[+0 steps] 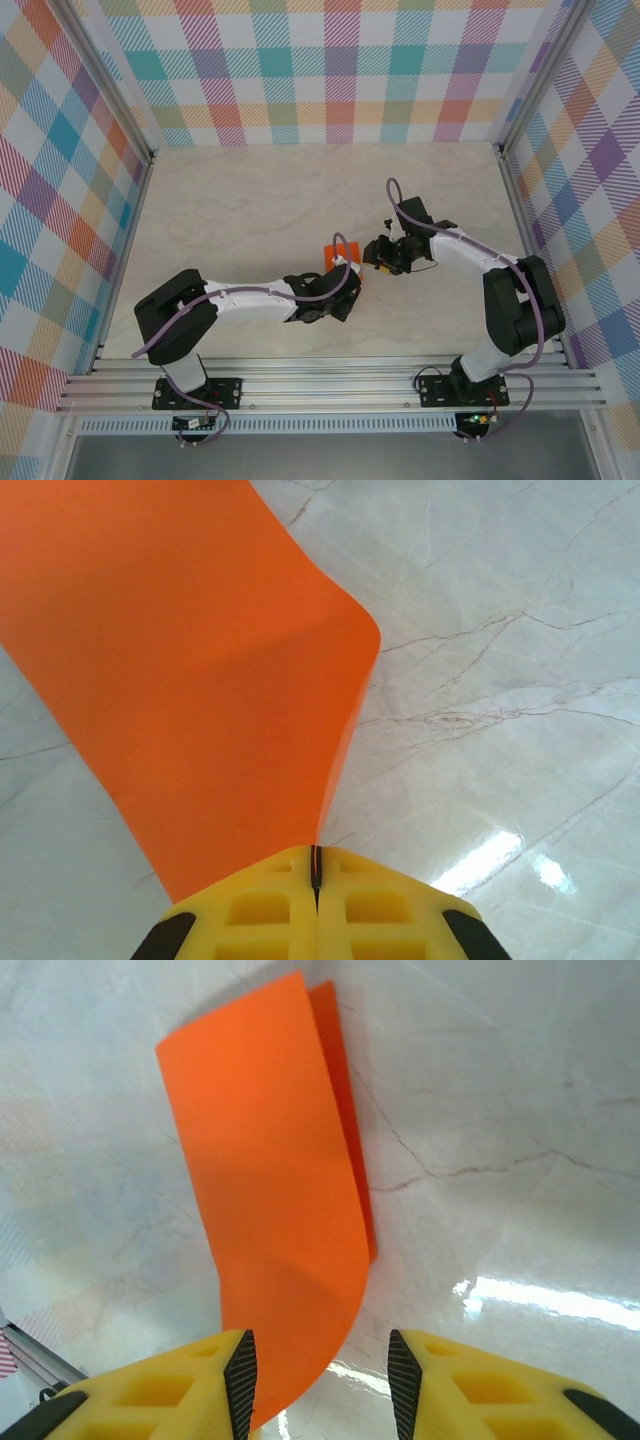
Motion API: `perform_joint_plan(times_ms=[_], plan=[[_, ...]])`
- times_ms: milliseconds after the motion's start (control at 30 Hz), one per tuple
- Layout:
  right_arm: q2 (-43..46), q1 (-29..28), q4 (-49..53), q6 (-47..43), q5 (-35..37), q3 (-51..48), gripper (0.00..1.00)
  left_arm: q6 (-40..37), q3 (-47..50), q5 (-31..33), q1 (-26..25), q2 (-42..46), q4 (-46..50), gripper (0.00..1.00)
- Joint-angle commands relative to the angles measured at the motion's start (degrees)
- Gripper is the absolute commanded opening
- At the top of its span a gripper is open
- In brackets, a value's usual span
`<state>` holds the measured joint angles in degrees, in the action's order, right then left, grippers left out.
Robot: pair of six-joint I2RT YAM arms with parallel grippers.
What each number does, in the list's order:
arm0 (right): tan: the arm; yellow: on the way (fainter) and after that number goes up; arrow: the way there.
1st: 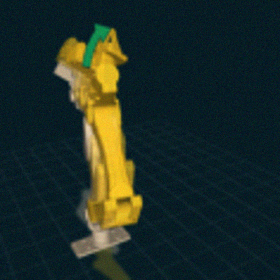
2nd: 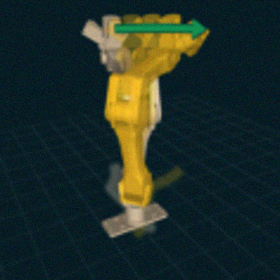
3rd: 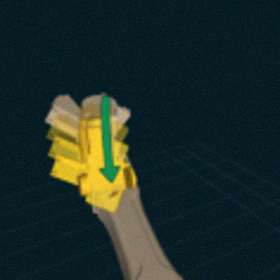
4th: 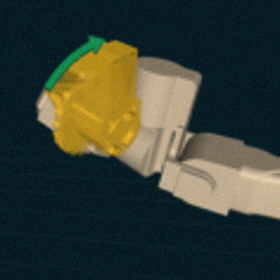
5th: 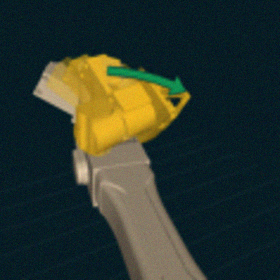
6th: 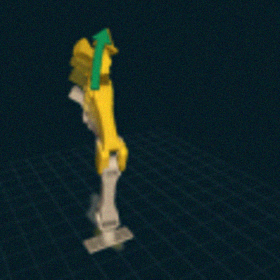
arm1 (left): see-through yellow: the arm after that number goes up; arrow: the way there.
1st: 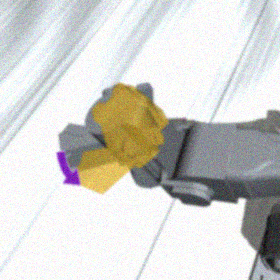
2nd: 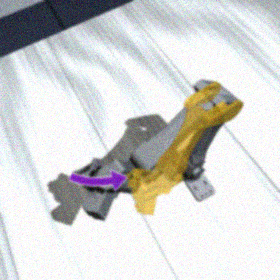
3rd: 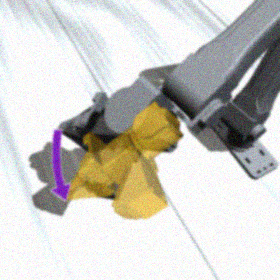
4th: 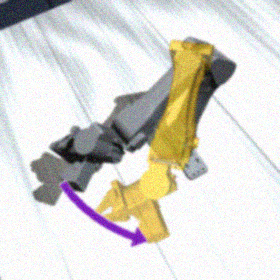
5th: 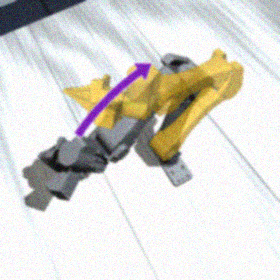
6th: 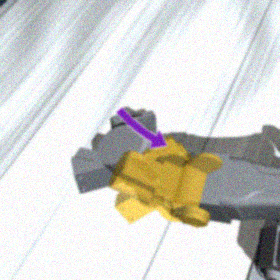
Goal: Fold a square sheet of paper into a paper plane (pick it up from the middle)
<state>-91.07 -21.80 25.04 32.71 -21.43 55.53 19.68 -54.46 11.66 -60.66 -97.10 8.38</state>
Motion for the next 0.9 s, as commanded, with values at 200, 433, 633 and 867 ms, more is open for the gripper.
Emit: perform_joint_plan(times_ms=[200,433,633,867], plan=[[-1.9,-0.06,1.59,-4.45,-2.83,4.68,0.36,2.87,5.72,-8.89,4.03,4.54,-7.01,0.0],[-6.27,-0.1,1.59,-6.07,-6.44,7.68,0.31,4.09,7.65,-13.39,6.28,4.73,-9.27,0.0],[-11.14,-0.56,2.22,-7.06,-9.1,10.44,0.25,4.12,7.62,-15.66,7.39,4.55,-8.97,0.0],[-17.46,-1.37,3.0,-7.72,-10.57,14.11,0.22,4.69,7.93,-16.44,7.75,4.72,-9.51,0.0]])
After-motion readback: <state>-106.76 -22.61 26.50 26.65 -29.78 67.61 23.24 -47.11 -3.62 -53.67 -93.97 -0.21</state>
